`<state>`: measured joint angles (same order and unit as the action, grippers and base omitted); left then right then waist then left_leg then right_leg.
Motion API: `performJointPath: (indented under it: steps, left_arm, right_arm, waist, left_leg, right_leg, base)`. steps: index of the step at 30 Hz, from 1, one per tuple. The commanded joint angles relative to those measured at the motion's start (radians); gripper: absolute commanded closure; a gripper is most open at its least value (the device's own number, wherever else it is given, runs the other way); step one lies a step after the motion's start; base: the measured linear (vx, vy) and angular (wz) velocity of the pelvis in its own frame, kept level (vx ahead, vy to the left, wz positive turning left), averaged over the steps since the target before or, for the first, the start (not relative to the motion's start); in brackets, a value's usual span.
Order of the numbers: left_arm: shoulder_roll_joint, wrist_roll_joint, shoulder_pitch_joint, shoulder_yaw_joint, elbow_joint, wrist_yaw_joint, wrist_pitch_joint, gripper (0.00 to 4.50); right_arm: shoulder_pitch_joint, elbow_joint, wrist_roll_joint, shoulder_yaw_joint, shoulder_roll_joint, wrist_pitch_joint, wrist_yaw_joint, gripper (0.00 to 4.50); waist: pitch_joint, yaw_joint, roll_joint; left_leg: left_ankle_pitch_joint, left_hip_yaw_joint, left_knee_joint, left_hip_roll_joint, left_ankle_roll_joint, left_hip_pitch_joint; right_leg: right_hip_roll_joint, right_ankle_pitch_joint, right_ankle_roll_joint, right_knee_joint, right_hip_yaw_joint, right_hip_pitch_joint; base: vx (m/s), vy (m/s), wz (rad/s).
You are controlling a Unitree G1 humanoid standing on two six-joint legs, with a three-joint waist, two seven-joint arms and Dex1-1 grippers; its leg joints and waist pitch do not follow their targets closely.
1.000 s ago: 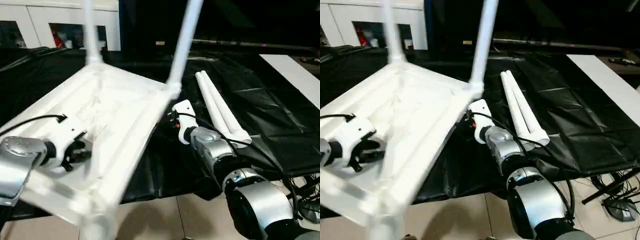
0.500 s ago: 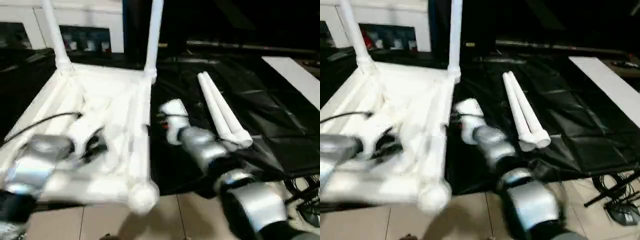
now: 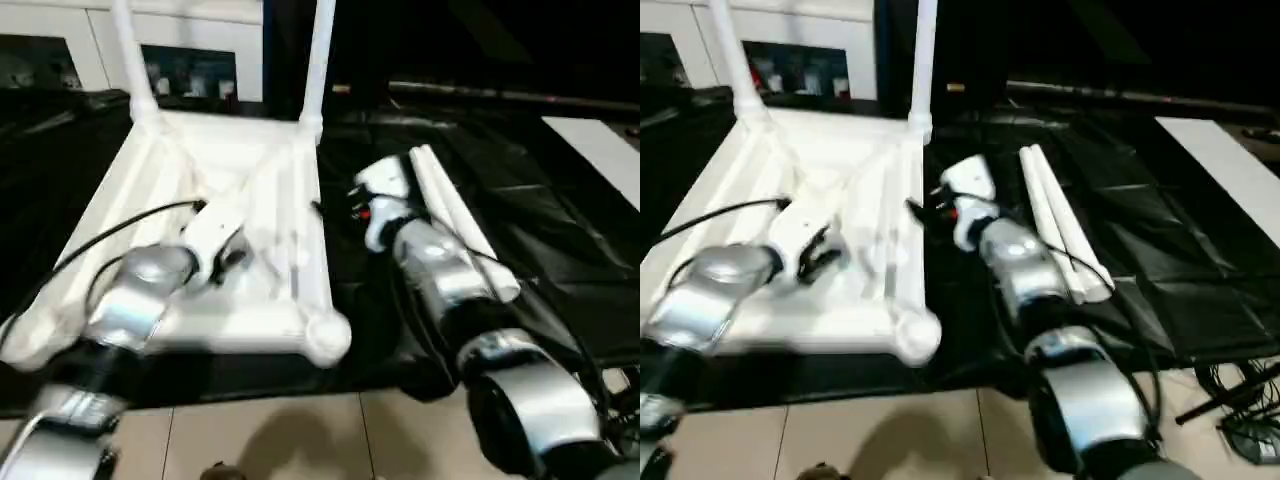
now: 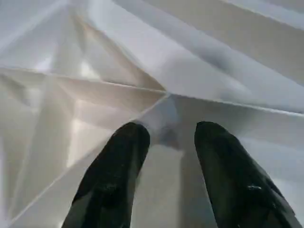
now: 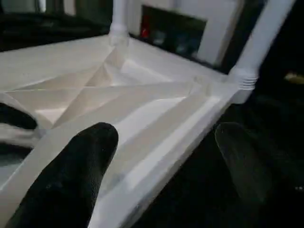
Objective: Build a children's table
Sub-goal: Rotate table base
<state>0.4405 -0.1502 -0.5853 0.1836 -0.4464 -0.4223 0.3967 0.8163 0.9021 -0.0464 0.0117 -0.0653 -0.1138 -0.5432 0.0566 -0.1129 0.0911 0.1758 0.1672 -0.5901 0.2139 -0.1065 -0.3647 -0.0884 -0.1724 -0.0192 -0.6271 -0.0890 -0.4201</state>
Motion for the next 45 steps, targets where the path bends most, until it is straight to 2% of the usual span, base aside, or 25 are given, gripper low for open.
performJointPath:
  steps: [1,2,4,5,8,9,10,11,13,14,16,17,20,21,23,24,25,27,28,30,31,34,38,43,45]
  left_arm:
    - [-0.028,-0.025,-0.057,-0.035,-0.075,0.122,-0.109,2.34]
    - [-0.055,-0.031,-0.081,-0.051,-0.148,0.195,-0.187,2.34]
    - [-0.07,-0.033,-0.093,-0.058,-0.189,0.234,-0.241,2.34]
    - [-0.07,-0.033,-0.093,-0.058,-0.189,0.234,-0.241,2.34]
    - [-0.095,0.015,-0.079,-0.085,-0.149,0.205,-0.278,2.34]
    - [-0.089,0.032,-0.065,-0.087,-0.108,0.166,-0.269,2.34]
    - [-0.084,0.05,-0.052,-0.088,-0.074,0.125,-0.268,2.34]
    - [-0.083,0.051,-0.051,-0.088,-0.071,0.121,-0.269,2.34]
    - [-0.058,0.129,-0.013,-0.079,0.031,-0.037,-0.244,2.34]
    - [-0.055,0.136,-0.009,-0.077,0.041,-0.05,-0.242,2.34]
    - [-0.018,0.22,0.031,-0.061,0.152,-0.194,-0.214,2.34]
    - [0.047,0.281,0.07,-0.03,0.258,-0.321,-0.161,2.34]
    - [0.21,0.378,0.145,0.042,0.448,-0.567,-0.048,2.34]
    - [0.281,0.412,0.169,0.079,0.511,-0.663,0.006,2.34]
    - [0.305,0.431,0.183,0.104,0.539,-0.721,0.048,2.34]
    - [0.305,0.431,0.183,0.104,0.539,-0.721,0.048,2.34]
    - [0.313,0.438,0.192,0.119,0.555,-0.76,0.078,2.34]
    - [0.315,0.439,0.194,0.125,0.558,-0.772,0.088,2.34]
    - [0.313,0.43,0.192,0.136,0.552,-0.78,0.091,2.34]
    - [0.317,0.411,0.184,0.164,0.528,-0.787,0.092,2.34]
    - [0.317,0.397,0.178,0.177,0.508,-0.789,0.087,2.34]
    - [0.313,0.354,0.154,0.207,0.452,-0.781,0.082,2.34]
    - [0.316,0.318,0.144,0.221,0.425,-0.775,0.084,2.34]
    - [0.288,0.205,0.114,0.226,0.332,-0.627,0.053,2.34]
    - [0.272,0.18,0.1,0.22,0.3,-0.587,0.027,2.34]
  right_arm:
    - [-0.034,-0.054,-0.009,0.013,-0.026,0.026,0.002,0.64]
    - [-0.059,-0.082,-0.008,0.012,-0.034,0.035,0.008,0.64]
    - [-0.076,-0.101,-0.008,0.01,-0.039,0.043,0.012,0.64]
    - [-0.076,-0.101,-0.008,0.01,-0.039,0.043,0.012,0.64]
    - [-0.121,-0.196,-0.013,0.008,-0.056,0.083,0.011,0.64]
    - [-0.131,-0.222,-0.016,0.009,-0.062,0.095,0.008,0.64]
    - [-0.143,-0.253,-0.02,0.01,-0.07,0.11,0.005,0.64]
    - [-0.145,-0.256,-0.021,0.011,-0.07,0.112,0.005,0.64]
    - [-0.176,-0.331,-0.034,0.003,-0.093,0.151,-0.03,0.64]
    - [-0.178,-0.336,-0.036,0.002,-0.094,0.154,-0.034,0.64]
    - [-0.203,-0.387,-0.053,-0.006,-0.112,0.187,-0.078,0.64]
    - [-0.232,-0.443,-0.077,-0.017,-0.135,0.226,-0.136,0.64]
    - [-0.29,-0.542,-0.113,-0.041,-0.191,0.289,-0.246,0.64]
    - [-0.309,-0.568,-0.121,-0.05,-0.219,0.308,-0.285,0.64]
    - [-0.327,-0.605,-0.133,-0.064,-0.248,0.34,-0.324,0.64]
    - [-0.327,-0.605,-0.133,-0.064,-0.248,0.34,-0.324,0.64]
    - [-0.347,-0.653,-0.152,-0.078,-0.275,0.382,-0.36,0.64]
    - [-0.354,-0.672,-0.158,-0.082,-0.285,0.398,-0.375,0.64]
    - [-0.362,-0.695,-0.168,-0.088,-0.299,0.42,-0.396,0.64]
    - [-0.383,-0.755,-0.192,-0.102,-0.335,0.479,-0.442,0.64]
    - [-0.392,-0.779,-0.208,-0.11,-0.352,0.514,-0.467,0.64]
    - [-0.426,-0.857,-0.232,-0.162,-0.425,0.604,-0.554,0.64]
    - [-0.443,-0.886,-0.214,-0.19,-0.465,0.632,-0.58,0.64]
    - [-0.435,-0.887,-0.211,-0.19,-0.467,0.644,-0.561,0.64]
    - [-0.43,-0.887,-0.211,-0.197,-0.473,0.65,-0.558,0.64]
  waist:
    - [-0.077,-0.001,-0.03]
    - [-0.078,-0.002,-0.031]
    - [-0.078,-0.001,-0.031]
    - [-0.078,0.0,-0.036]
    - [-0.078,-0.001,-0.037]
    - [-0.076,-0.002,-0.046]
    - [-0.075,-0.001,-0.042]
    - [-0.074,-0.002,-0.043]
    - [-0.071,-0.006,-0.057]
    - [-0.07,-0.003,-0.053]
    - [-0.069,-0.002,-0.053]
    - [-0.068,-0.003,-0.065]
    - [-0.065,0.002,-0.065]
    - [-0.064,0.002,-0.074]
    - [-0.055,0.007,-0.071]
    - [-0.055,0.005,-0.072]
    - [-0.052,0.001,-0.081]
    - [-0.048,0.002,-0.077]
    - [-0.046,0.002,-0.078]
    - [-0.046,0.002,-0.078]
    - [-0.044,0.002,-0.082]
    - [-0.048,0.0,-0.081]
    - [-0.053,0.002,-0.081]
    - [-0.056,0.002,-0.078]
    - [-0.057,0.0,-0.076]
  left_leg:
    - [0.15,0.002,0.069,0.008,-0.004,0.008]
    - [0.152,0.001,0.068,0.008,-0.003,0.009]
    - [0.163,0.0,0.069,0.01,-0.003,0.009]
    - [0.175,0.0,0.069,0.009,-0.006,0.009]
    - [0.177,0.0,0.069,0.012,-0.008,0.008]
    - [0.185,0.0,0.069,0.012,-0.01,0.009]
    - [0.189,-0.001,0.07,0.013,-0.01,0.008]
    - [0.197,0.0,0.07,0.014,-0.01,0.009]
    - [0.213,0.0,0.071,0.015,-0.012,0.012]
    - [0.215,0.0,0.072,0.016,-0.012,0.009]
    - [0.21,0.001,0.073,0.017,-0.01,0.007]
    - [0.214,0.0,0.073,0.016,-0.012,0.01]
    - [0.211,0.003,0.074,0.017,-0.002,0.011]
    - [0.225,0.003,0.075,0.016,-0.004,0.014]
    - [0.257,0.006,0.077,0.013,-0.004,0.012]
    - [0.268,0.007,0.077,0.013,-0.005,0.015]
    - [0.295,0.009,0.075,0.012,-0.01,0.021]
    - [0.305,0.005,0.079,0.012,-0.012,0.014]
    - [0.318,0.004,0.079,0.011,-0.014,0.017]
    - [0.322,0.003,0.079,0.01,-0.014,0.018]
    - [0.331,0.003,0.079,0.009,-0.009,0.024]
    - [0.326,0.0,0.078,0.008,-0.003,0.023]
    - [0.298,-0.003,0.078,0.01,-0.007,0.015]
    - [0.273,0.0,0.072,0.01,-0.005,0.016]
    - [0.265,0.001,0.071,0.007,-0.001,0.016]
  right_leg:
    - [-0.043,-0.05,-0.173,0.057,0.05,0.065]
    - [-0.044,-0.046,-0.171,0.058,0.051,0.066]
    - [-0.047,-0.049,-0.174,0.058,0.05,0.067]
    - [-0.049,-0.062,-0.173,0.06,0.05,0.067]
    - [-0.05,-0.06,-0.186,0.06,0.05,0.068]
    - [-0.05,-0.063,-0.191,0.059,0.049,0.067]
    - [-0.052,-0.068,-0.193,0.061,0.049,0.069]
    - [-0.052,-0.081,-0.196,0.062,0.049,0.067]
    - [-0.055,-0.106,-0.202,0.063,0.05,0.066]
    - [-0.053,-0.106,-0.203,0.064,0.05,0.067]
    - [-0.052,-0.098,-0.209,0.061,0.05,0.067]
    - [-0.052,-0.096,-0.217,0.06,0.05,0.065]
    - [-0.043,-0.061,-0.23,0.055,0.05,0.066]
    - [-0.042,-0.076,-0.232,0.056,0.05,0.066]
    - [-0.04,-0.142,-0.226,0.064,0.051,0.064]
    - [-0.042,-0.173,-0.221,0.067,0.052,0.063]
    - [-0.046,-0.259,-0.205,0.077,0.055,0.057]
    - [-0.048,-0.336,-0.172,0.085,0.054,0.062]
    - [-0.048,-0.393,-0.148,0.092,0.053,0.059]
    - [-0.048,-0.435,-0.128,0.097,0.052,0.061]
    - [-0.044,-0.464,-0.105,0.105,0.053,0.055]
    - [-0.044,-0.493,-0.075,0.11,0.05,0.059]
    - [-0.047,-0.45,-0.096,0.103,0.048,0.062]
    - [-0.043,-0.387,-0.12,0.097,0.048,0.062]
    - [-0.043,-0.402,-0.111,0.098,0.046,0.063]
  base:
    - [0.0,0.0,0.0]
    - [0.0,0.0,0.0]
    - [0.0,0.0,0.0]
    - [0.0,0.0,0.0]
    - [0.0,0.0,0.0]
    - [0.0,0.0,0.0]
    - [0.0,0.0,0.0]
    - [0.0,0.0,0.0]
    - [0.0,0.0,0.0]
    - [0.0,0.0,0.0]
    - [0.0,0.0,0.0]
    - [0.0,0.0,0.0]
    - [0.0,0.0,0.0]
    - [0.0,0.0,0.0]
    - [0.0,0.0,0.0]
    - [0.0,0.0,0.0]
    - [0.0,0.0,0.0]
    - [0.0,0.0,0.0]
    - [0.0,0.0,0.0]
    - [0.0,0.0,0.0]
    - [0.0,0.0,0.0]
    - [0.0,0.0,0.0]
    - [0.0,0.0,0.0]
    - [0.0,0.0,0.0]
    - [0.0,0.0,0.0]
